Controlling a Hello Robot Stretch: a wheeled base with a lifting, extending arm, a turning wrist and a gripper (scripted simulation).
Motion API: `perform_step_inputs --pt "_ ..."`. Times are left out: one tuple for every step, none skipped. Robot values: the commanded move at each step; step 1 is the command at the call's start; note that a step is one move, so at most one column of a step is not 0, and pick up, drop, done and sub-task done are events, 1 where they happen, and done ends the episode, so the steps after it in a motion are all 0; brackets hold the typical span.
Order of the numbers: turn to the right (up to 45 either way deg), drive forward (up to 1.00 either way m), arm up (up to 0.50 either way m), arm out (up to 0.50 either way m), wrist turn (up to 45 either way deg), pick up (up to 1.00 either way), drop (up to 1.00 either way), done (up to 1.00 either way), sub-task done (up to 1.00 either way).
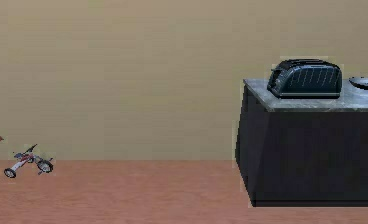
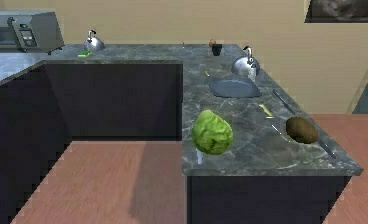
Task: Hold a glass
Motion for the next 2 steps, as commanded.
perform_step_inputs --pt "0.0 0.00 0.10 0.00 0.0 0.00 0.00 0.00 0.00" --pt "0.0 0.00 0.00 0.00 0.0 0.00 0.00 1.00 0.00"
